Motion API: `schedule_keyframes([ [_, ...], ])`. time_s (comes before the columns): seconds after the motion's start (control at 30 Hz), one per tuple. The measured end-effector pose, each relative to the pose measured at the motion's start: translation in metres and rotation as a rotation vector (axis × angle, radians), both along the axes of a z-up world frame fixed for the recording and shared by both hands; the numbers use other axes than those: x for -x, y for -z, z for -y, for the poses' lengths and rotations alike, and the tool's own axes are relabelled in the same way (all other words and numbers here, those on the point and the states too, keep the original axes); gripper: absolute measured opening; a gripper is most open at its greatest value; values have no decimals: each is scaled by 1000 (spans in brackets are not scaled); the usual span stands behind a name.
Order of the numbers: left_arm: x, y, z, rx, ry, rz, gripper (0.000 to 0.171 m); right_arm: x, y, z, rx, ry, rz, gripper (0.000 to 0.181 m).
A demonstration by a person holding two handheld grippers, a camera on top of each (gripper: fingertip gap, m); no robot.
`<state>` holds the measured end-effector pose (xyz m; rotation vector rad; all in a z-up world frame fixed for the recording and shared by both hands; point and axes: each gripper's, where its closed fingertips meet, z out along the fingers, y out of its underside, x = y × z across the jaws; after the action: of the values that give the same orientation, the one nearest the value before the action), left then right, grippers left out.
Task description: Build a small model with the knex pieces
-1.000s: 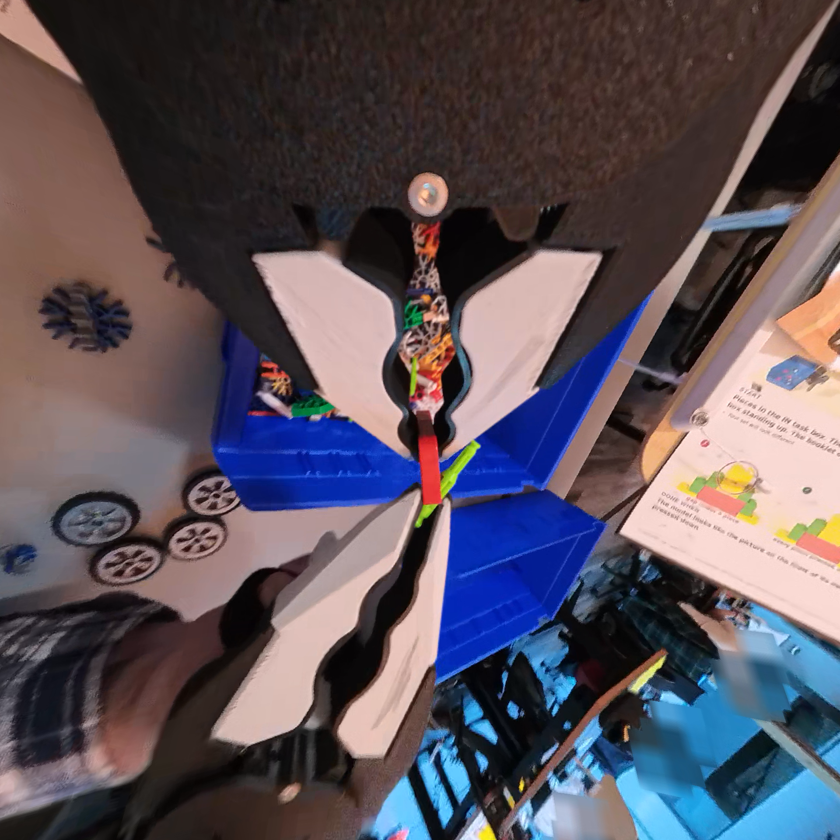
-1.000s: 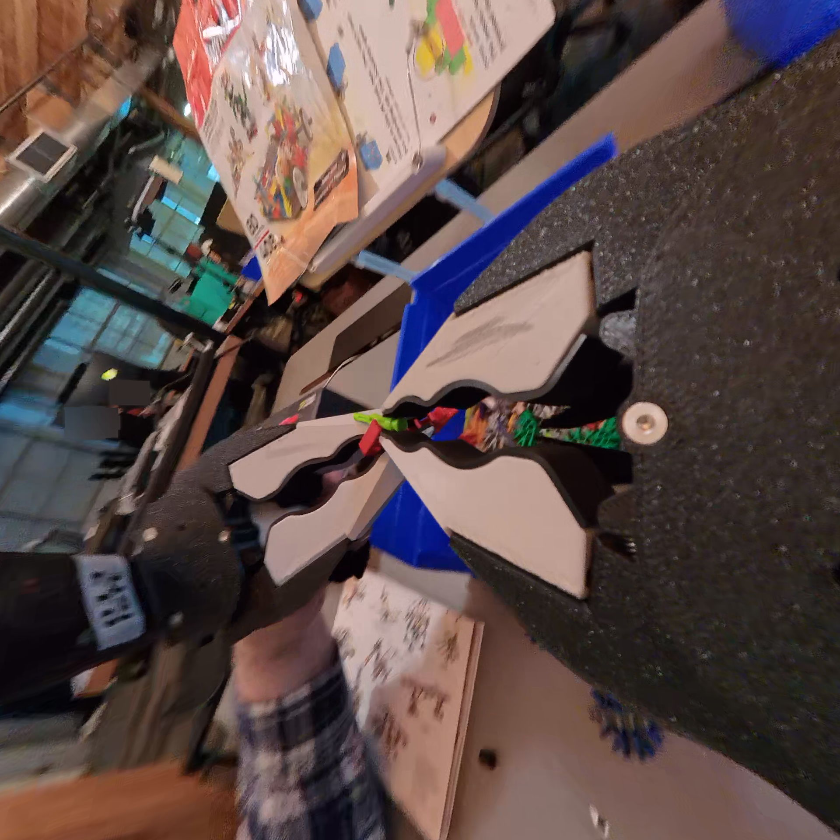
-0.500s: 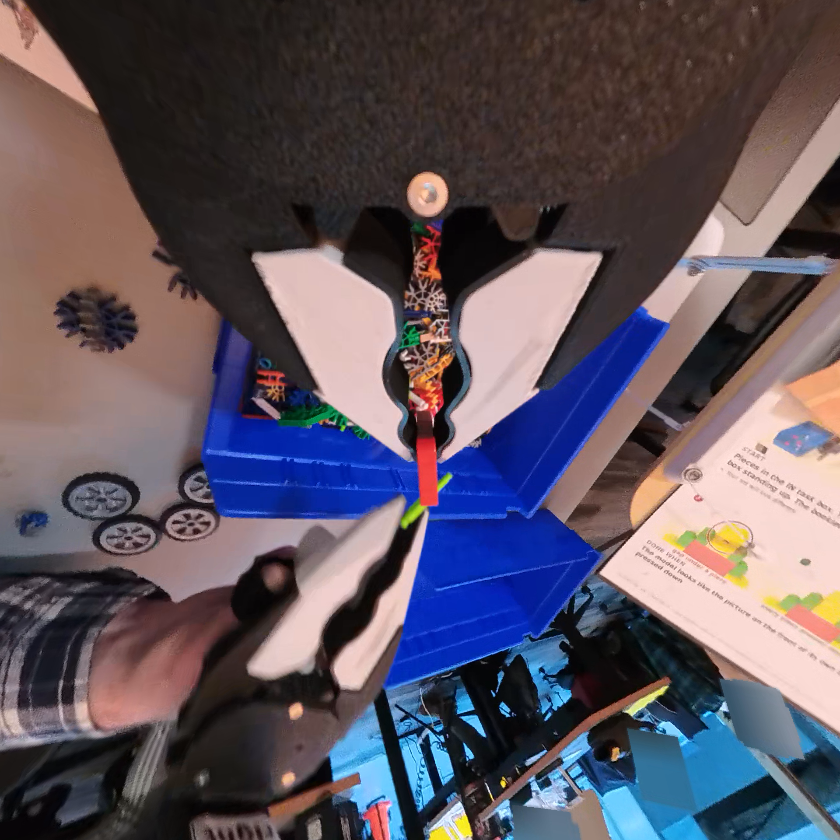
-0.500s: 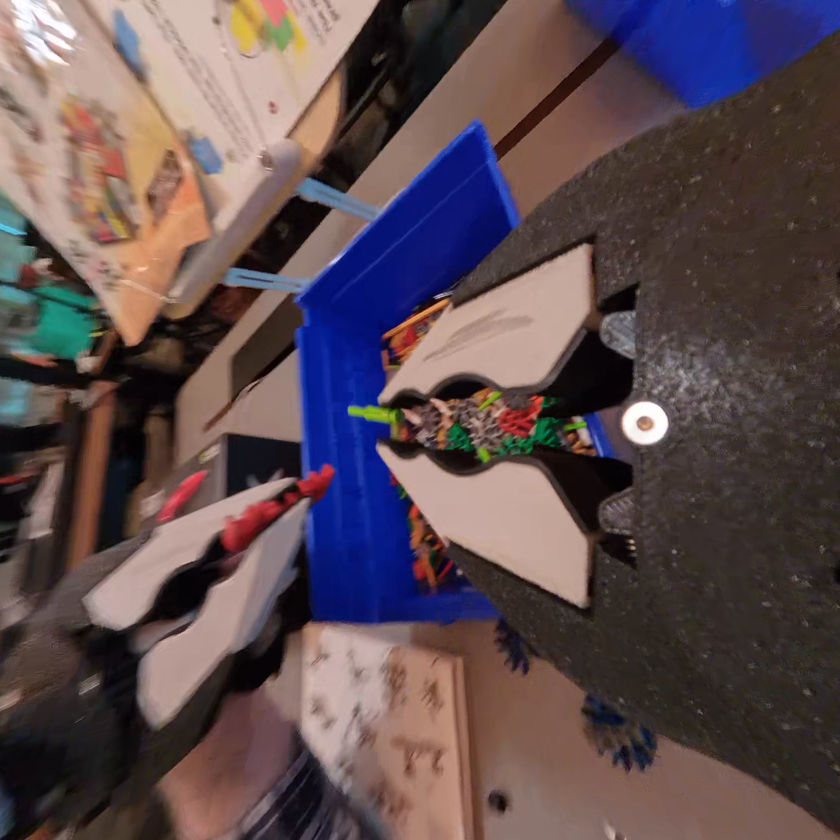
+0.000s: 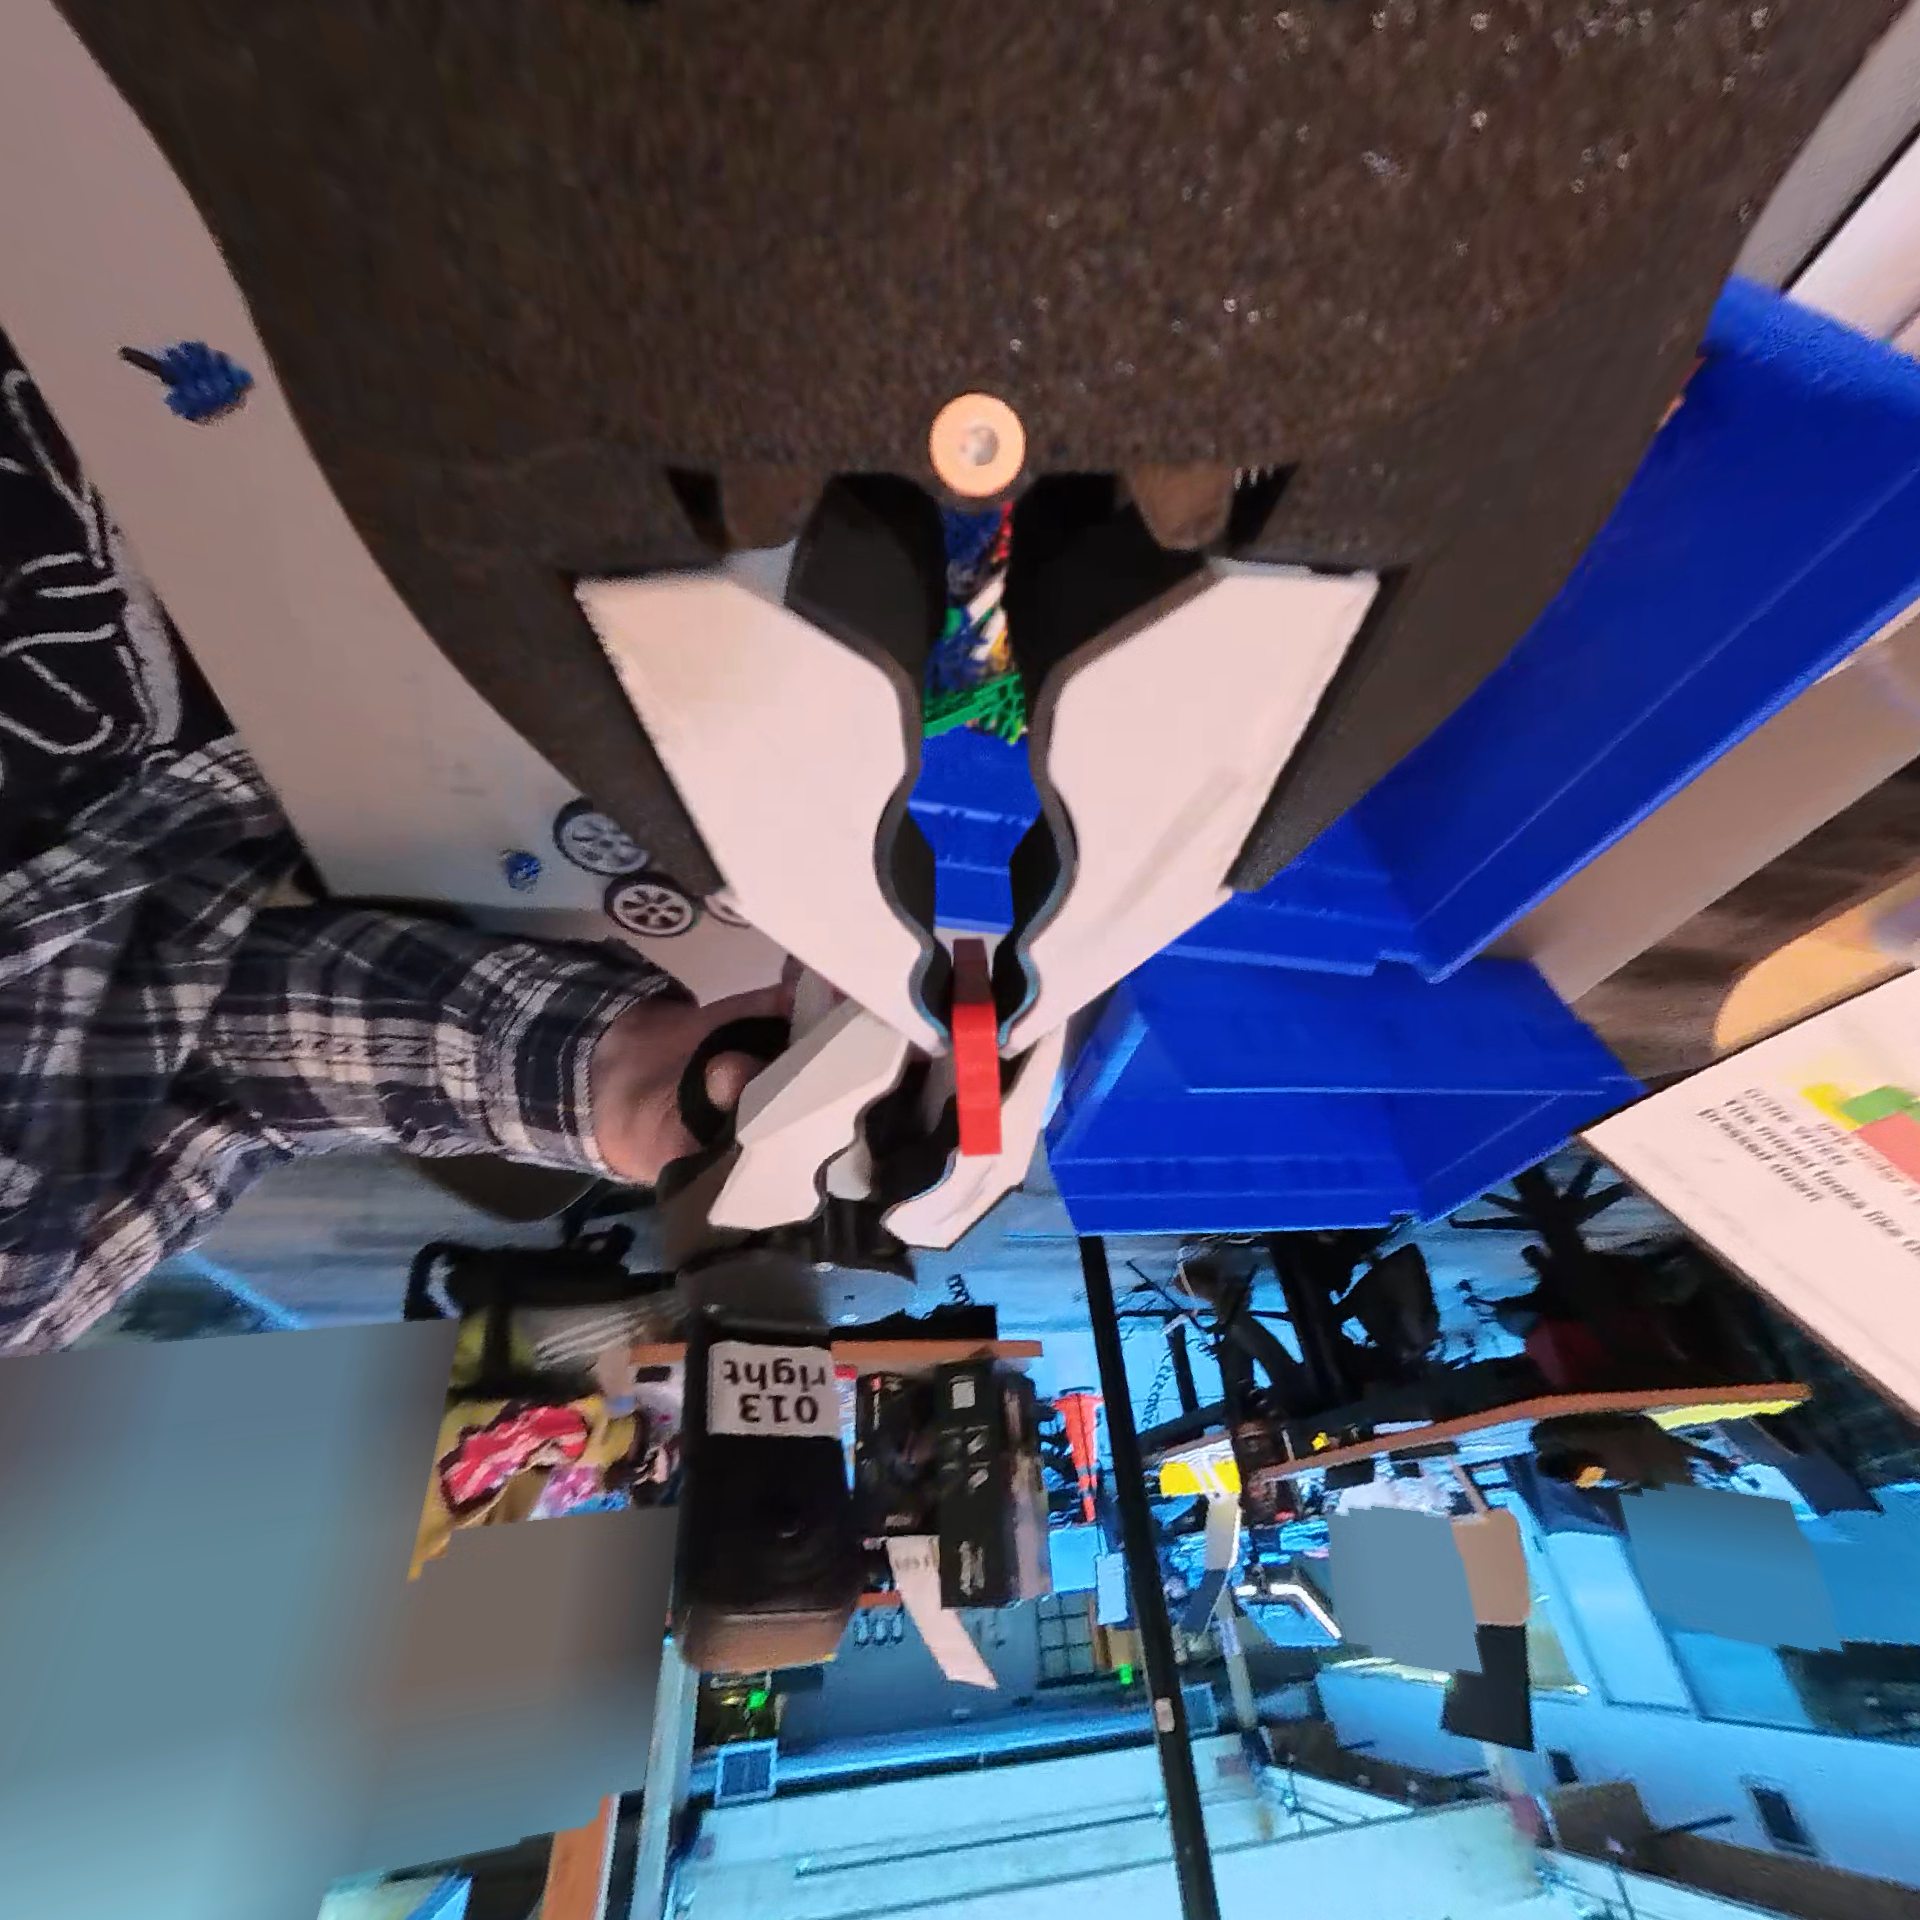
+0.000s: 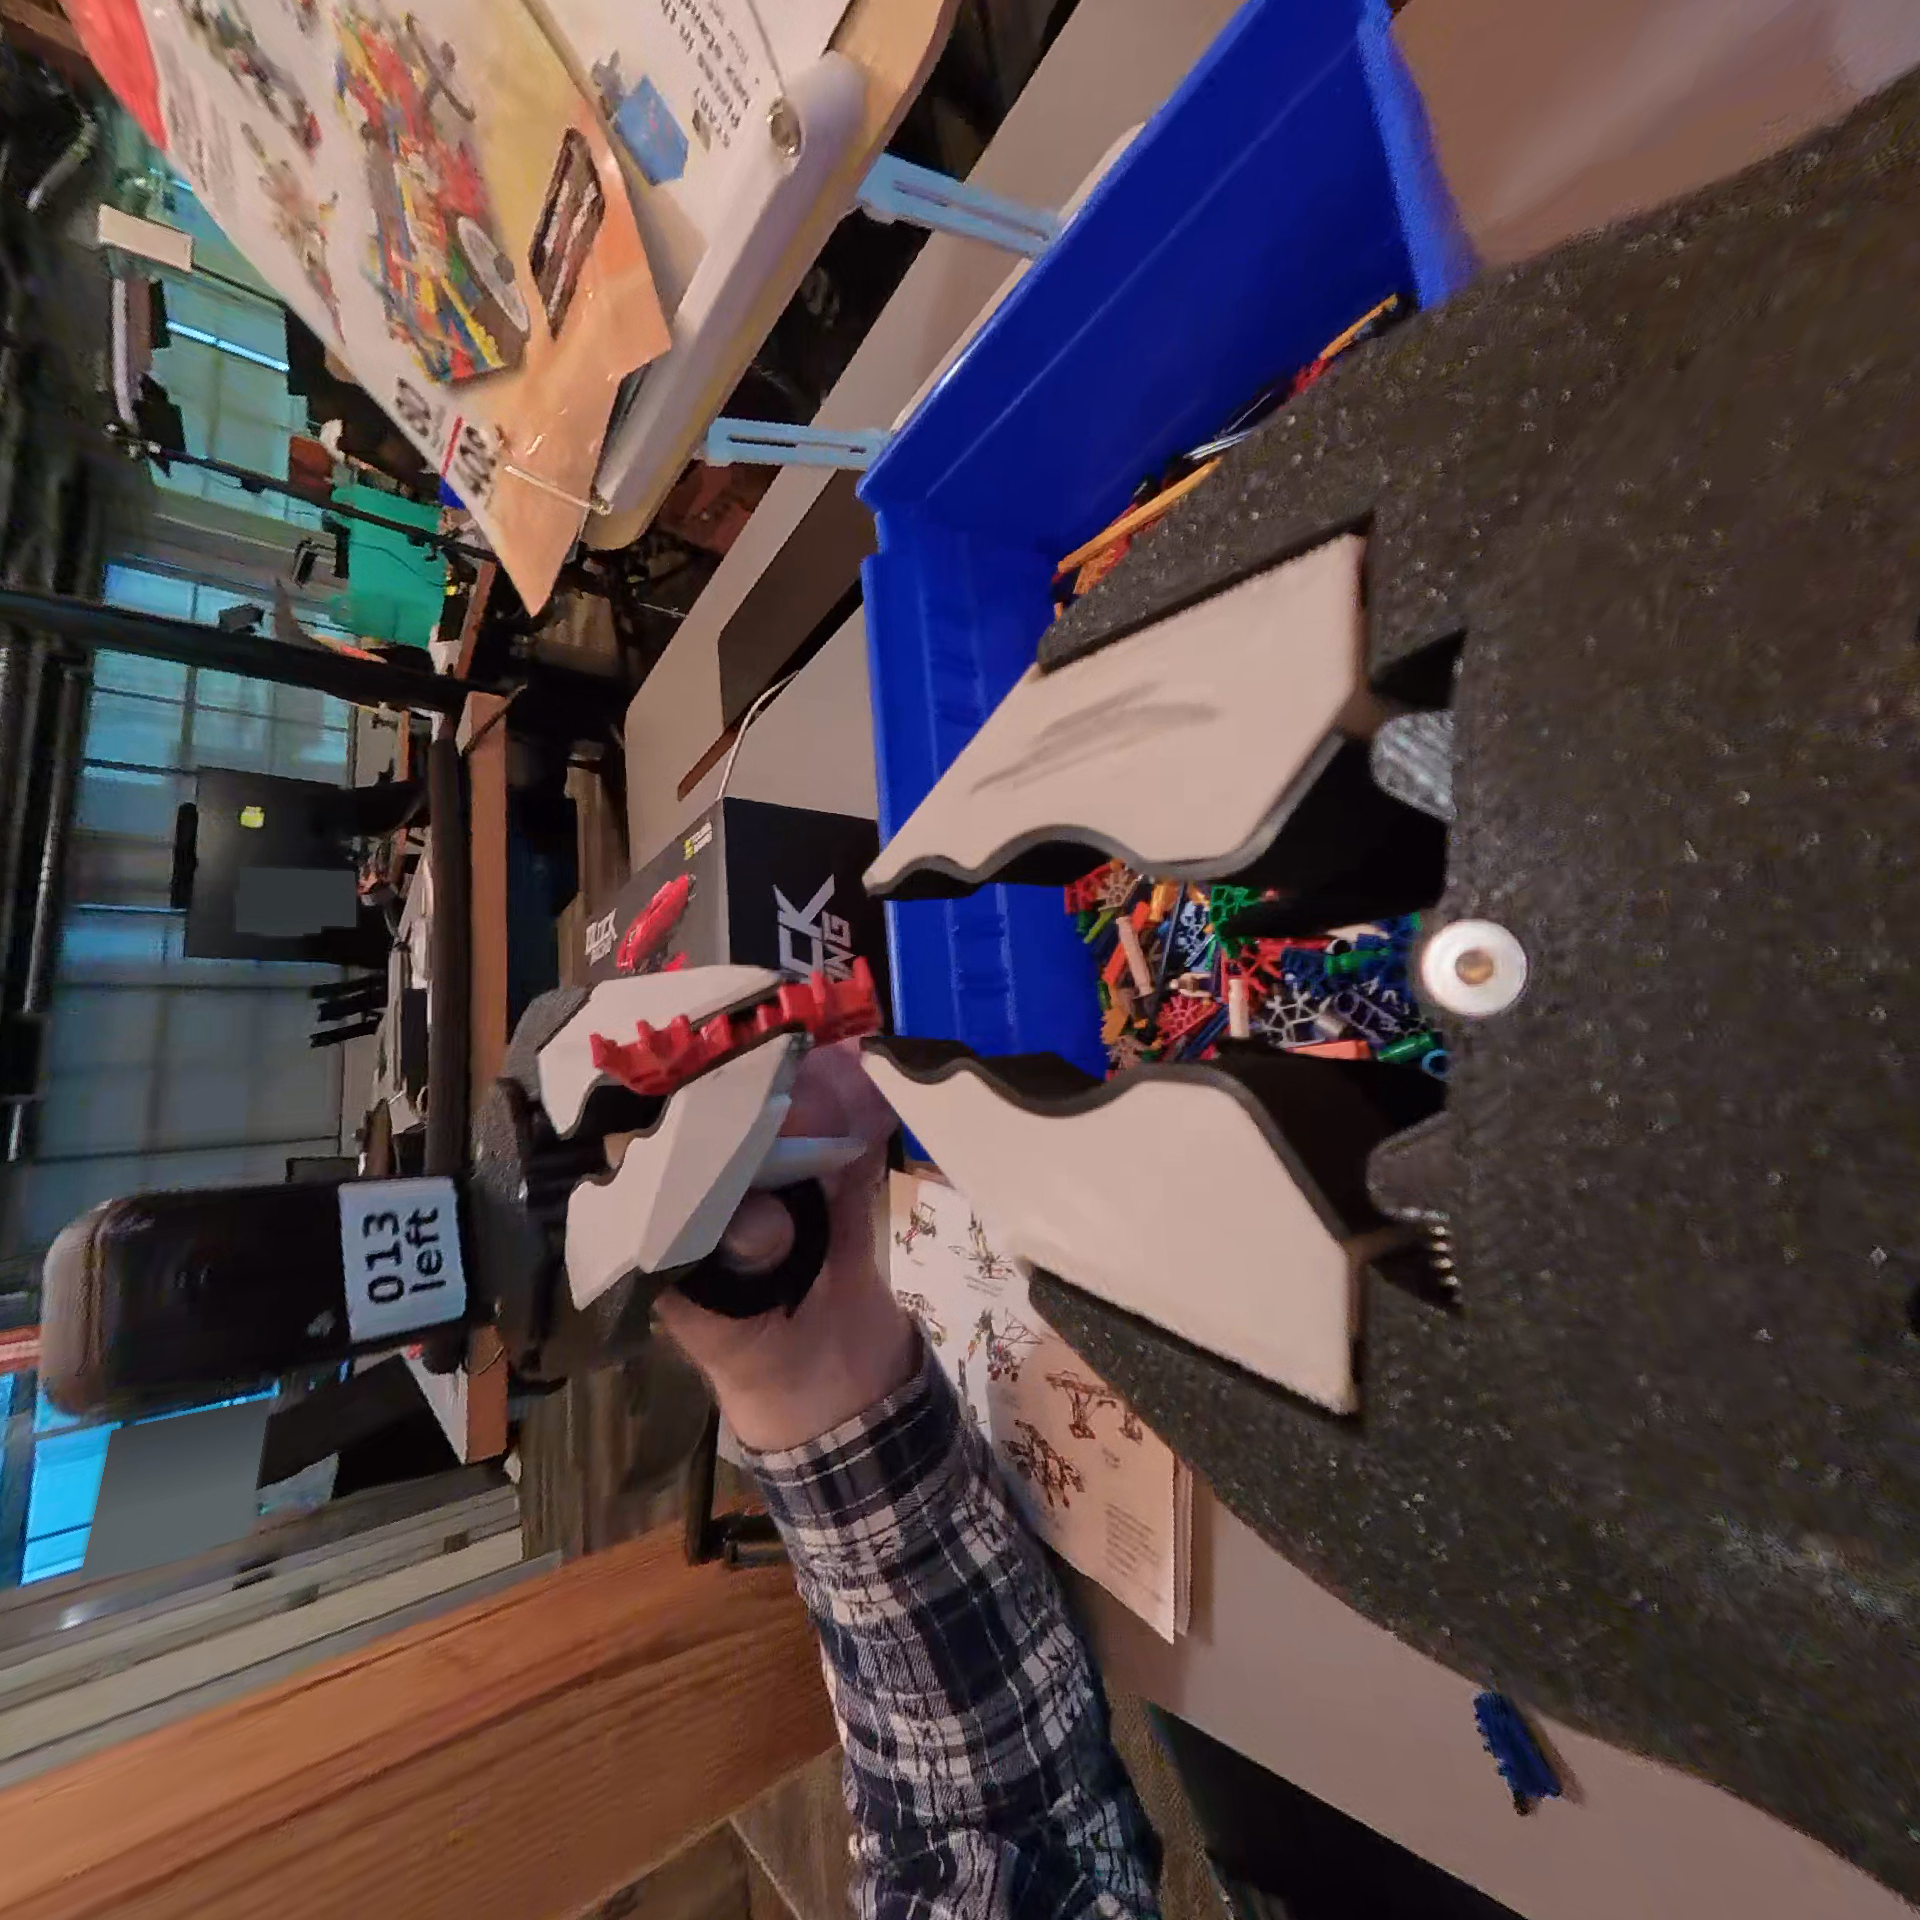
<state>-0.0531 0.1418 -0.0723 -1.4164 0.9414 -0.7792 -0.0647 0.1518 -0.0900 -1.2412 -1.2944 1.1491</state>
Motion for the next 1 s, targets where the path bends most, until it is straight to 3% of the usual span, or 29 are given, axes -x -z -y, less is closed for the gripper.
schedule_keyframes([
  [0.17,-5,-5,2,4,27,59,9,2,-7,13,-4,-51,-46,4],
  [0.3,6,-11,-2,-17,-20,61,19,-4,-14,8,51,-61,-72,4],
  [0.5,14,-17,-1,-29,-36,70,20,-3,-2,12,63,-97,-9,4],
  [0.63,8,-10,1,-53,-39,-5,8,-3,1,12,59,-95,4,4],
  [0.87,2,-15,5,-82,-16,42,3,-3,-3,6,91,-72,-37,13],
  [1.0,2,-15,6,-55,10,74,5,-5,-5,11,55,-96,-42,6],
])
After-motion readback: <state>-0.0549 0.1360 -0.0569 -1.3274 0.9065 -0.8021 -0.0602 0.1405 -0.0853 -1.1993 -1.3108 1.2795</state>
